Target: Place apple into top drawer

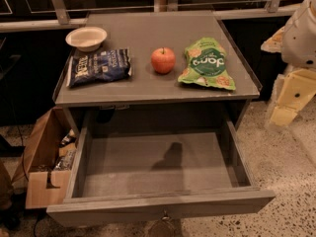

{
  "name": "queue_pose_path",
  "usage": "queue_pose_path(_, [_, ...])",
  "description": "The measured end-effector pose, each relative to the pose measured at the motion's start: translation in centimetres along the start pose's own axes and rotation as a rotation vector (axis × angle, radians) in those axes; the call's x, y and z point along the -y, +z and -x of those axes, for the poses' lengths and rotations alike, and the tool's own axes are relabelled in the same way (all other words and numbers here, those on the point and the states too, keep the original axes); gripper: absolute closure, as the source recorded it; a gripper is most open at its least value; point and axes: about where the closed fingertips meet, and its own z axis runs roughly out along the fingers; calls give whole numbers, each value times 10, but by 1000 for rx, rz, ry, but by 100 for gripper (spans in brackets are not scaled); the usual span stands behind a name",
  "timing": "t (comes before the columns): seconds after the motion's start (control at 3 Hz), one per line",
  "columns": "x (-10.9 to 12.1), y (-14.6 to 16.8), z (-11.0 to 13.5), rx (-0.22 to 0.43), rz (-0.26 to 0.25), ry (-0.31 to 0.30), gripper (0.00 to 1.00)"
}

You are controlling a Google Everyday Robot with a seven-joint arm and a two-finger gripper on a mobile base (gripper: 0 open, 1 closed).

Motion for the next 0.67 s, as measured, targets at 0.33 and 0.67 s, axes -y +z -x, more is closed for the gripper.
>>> queue_pose_path(0.33, [0,0,0,1,-2,-1,0])
queue_pose_path(0.67, [23,5,20,36,-6,-35,0])
